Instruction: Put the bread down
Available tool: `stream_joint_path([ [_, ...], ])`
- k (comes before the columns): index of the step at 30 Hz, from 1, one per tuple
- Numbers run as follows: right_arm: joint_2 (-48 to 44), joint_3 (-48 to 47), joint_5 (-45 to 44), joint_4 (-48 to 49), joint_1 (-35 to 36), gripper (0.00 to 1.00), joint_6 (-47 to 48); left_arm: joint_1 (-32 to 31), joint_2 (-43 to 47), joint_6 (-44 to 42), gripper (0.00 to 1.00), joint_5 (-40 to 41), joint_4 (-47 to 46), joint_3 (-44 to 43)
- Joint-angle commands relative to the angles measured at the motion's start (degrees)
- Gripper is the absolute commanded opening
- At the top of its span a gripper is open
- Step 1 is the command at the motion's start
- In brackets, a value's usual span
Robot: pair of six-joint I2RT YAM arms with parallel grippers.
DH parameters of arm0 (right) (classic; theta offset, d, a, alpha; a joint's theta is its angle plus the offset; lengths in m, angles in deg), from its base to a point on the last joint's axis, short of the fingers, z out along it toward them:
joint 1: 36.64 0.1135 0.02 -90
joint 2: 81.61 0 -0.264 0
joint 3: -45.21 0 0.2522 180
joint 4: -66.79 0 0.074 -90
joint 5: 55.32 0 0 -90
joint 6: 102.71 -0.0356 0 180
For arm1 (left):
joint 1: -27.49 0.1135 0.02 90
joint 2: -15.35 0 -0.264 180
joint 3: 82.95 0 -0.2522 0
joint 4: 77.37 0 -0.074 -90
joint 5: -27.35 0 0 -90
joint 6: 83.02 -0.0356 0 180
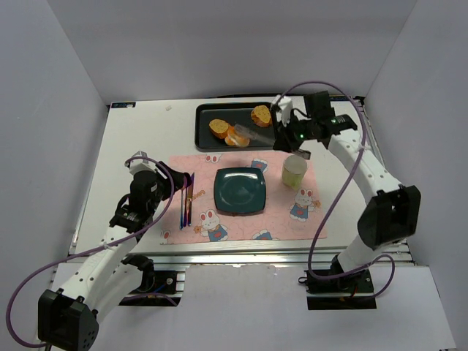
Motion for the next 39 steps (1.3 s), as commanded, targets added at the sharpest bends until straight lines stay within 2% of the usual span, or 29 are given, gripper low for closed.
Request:
stream_joint_path([
  [1, -6.03, 13.57, 7.14, -5.40, 2.46, 0.00, 11.15, 0.22, 1.10, 0.18, 0.73, 0.44, -0.81, -0.39],
  [7, -12.10, 25.09, 3.99, -3.84, 5.45, 0.00, 12.06, 0.22, 1.02, 0.53, 0.73, 0.18, -1.69, 0.31],
  [11, -11.94, 26.51, 2.31, -2.69, 6.15, 0.12, 11.61, 0.22, 0.84, 0.71, 0.73, 0.18, -2.05, 0.49],
  [15, -11.85, 26.07, 3.10, -2.69, 6.42, 0.34, 11.26, 0.22, 1.37, 0.62, 0.73, 0.36, -1.34, 0.23],
  [21, -12.73, 23.97, 4.33, -3.13, 6.33, 0.44, 10.91, 0.22, 1.98, 0.88, 0.73, 0.53, -1.25, 0.76],
  [33, -9.83, 15.44, 5.03, -3.57, 6.24, 0.47, 11.44, 0.22, 1.37, 0.71, 0.73, 0.53, -1.43, 0.23],
  [39, -8.33, 14.99, 5.30, -4.45, 6.33, 0.47, 11.97, 0.22, 1.37, 0.44, 0.73, 0.62, -0.82, -0.30],
])
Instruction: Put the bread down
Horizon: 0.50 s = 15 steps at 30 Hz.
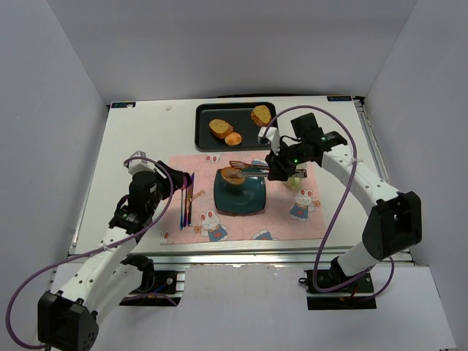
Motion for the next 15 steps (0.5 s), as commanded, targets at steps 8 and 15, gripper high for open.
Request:
stream_joint_path([
  [8, 1.51, 1.98, 0.73, 1.68, 0.21, 0.48, 0.62, 0.22, 0.10, -0.24, 0.73, 0.53, -0.05, -0.63],
  [15, 3.18, 3.39, 0.46, 3.53, 0.30, 0.52, 0.09, 0.22, 0.01, -0.50, 0.73, 0.79, 0.48, -1.07],
])
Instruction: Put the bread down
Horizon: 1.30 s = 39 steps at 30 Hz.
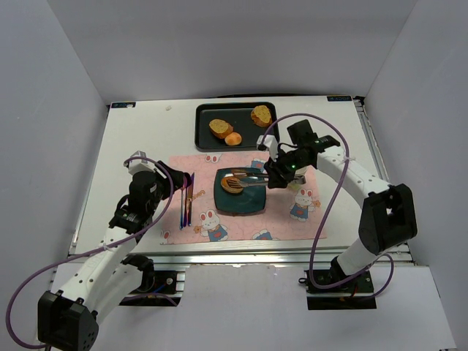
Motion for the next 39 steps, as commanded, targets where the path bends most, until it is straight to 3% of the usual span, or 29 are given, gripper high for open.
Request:
stream_joint_path([
  [1, 0.16, -0.10, 0.75, 2.55, 0.30, 0.52, 0.14, 0.22, 0.25, -0.46, 0.73, 0.58, 0.54, -1.07],
  [8, -0.80, -0.80, 1.10, 2.90, 0.21, 0.52, -0.83, 0.22, 0.60, -0.28, 0.73, 0.66, 0.54, -0.63],
  [14, -0.11, -6.15, 1.54, 8.16, -1.80, 0.44, -11.53, 0.22, 0.96, -0.28, 0.73, 0.75, 1.24, -0.98],
  [23, 19.46, -25.22, 6.98, 9.06, -9.98, 0.39, -38.76, 0.22, 0.34, 2.00, 0.72, 0.66, 0.54, -2.65],
  [33, 28.54, -30.77, 10.94, 9.31, -12.18, 0.40, -49.69, 0.22, -1.59, 2.53, 0.72, 0.93, 1.25, -4.23],
  [39, 29.87, -31.22, 12.35, 9.31, -13.85, 0.44, -50.93, 0.22, -3.08, 3.15, 0.71, 0.84, 0.02, -3.97],
])
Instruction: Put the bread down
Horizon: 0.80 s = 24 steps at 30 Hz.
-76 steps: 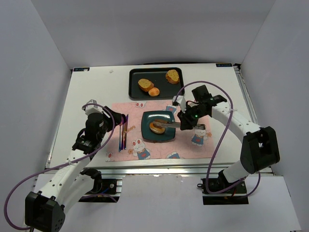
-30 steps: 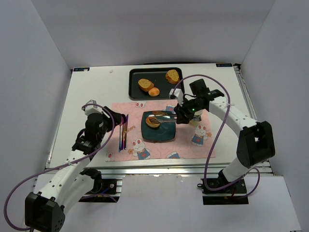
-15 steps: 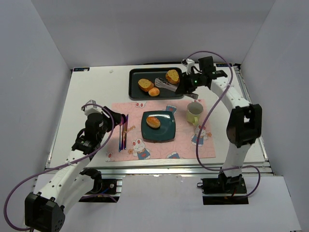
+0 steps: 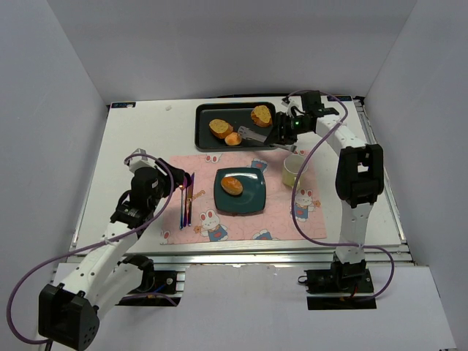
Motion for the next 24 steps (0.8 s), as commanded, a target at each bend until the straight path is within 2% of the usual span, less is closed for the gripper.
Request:
stream_joint_path([
  [1, -0.23, -2.61, 3.19, 0.85, -1.39, 0.44, -2.47, 0.22, -0.79, 0.55, 0.72, 0.53, -1.08, -1.74],
  [24, 3.72, -1.81, 5.03, 3.14, -1.31, 0.50, -6.33, 0.22, -2.29, 0.55, 0.71, 0.27, -1.34, -1.83],
])
